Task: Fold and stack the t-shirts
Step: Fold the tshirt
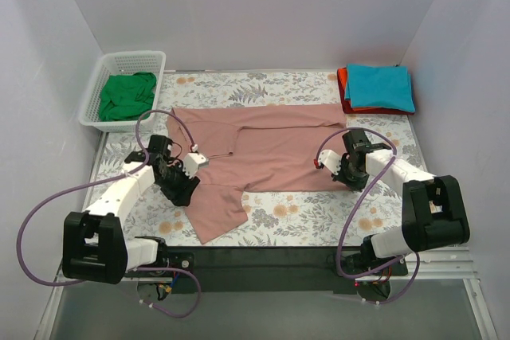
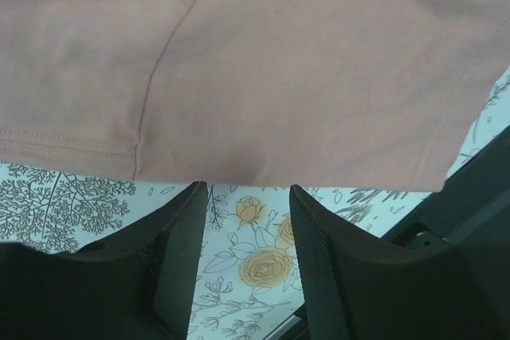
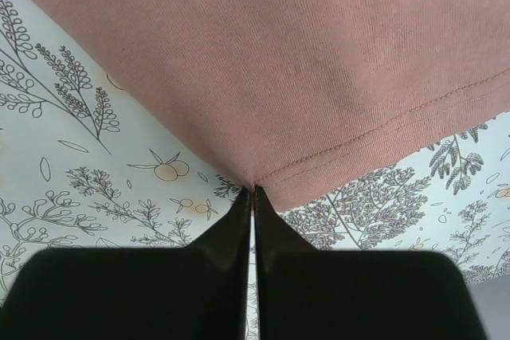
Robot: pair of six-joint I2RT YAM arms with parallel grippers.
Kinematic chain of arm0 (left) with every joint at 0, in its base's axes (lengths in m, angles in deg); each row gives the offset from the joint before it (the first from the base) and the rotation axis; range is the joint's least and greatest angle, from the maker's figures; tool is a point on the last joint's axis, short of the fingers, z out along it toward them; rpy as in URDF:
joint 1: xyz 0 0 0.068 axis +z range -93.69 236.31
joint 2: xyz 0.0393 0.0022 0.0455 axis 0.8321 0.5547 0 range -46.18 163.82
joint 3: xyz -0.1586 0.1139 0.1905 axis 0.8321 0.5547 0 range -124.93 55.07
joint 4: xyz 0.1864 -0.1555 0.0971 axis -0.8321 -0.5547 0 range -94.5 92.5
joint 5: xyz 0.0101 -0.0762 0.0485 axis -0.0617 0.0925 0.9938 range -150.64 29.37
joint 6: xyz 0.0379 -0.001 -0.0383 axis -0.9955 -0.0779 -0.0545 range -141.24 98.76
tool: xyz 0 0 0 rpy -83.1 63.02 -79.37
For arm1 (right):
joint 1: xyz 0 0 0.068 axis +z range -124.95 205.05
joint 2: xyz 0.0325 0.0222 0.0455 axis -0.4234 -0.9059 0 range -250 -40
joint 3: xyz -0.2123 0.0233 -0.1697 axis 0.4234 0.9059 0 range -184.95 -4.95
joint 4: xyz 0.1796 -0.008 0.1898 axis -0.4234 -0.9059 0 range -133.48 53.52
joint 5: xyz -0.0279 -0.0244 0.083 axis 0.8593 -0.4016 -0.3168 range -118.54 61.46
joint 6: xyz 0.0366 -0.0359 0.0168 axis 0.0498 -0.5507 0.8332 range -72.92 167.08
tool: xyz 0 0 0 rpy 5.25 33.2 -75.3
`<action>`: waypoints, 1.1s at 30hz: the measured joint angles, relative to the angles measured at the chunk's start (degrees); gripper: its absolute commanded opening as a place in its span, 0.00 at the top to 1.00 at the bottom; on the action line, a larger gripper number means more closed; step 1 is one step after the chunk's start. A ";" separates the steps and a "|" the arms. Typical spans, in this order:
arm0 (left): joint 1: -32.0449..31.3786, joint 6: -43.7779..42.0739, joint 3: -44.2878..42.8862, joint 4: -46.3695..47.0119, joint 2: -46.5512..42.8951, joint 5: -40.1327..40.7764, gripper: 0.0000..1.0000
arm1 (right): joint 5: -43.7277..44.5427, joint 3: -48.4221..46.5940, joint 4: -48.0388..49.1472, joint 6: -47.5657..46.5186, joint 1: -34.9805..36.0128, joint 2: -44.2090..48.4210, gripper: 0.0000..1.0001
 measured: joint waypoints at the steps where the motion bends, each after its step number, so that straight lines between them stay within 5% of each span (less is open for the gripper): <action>1: -1.09 -0.28 0.96 0.98 -0.63 1.03 0.59 | 0.22 0.00 0.09 0.07 0.00 -0.02 0.99; 15: -5.40 -3.72 6.49 12.28 2.34 6.99 0.61 | 0.70 -0.07 0.22 0.09 0.00 -0.09 0.99; 20: -5.99 -5.66 8.09 14.27 0.92 8.52 0.97 | 0.85 -0.09 0.24 0.09 0.00 -0.17 0.99; 33: -5.99 -7.17 4.15 -0.37 -6.43 8.02 1.00 | 1.05 -0.07 -3.02 -1.31 -2.14 10.43 0.99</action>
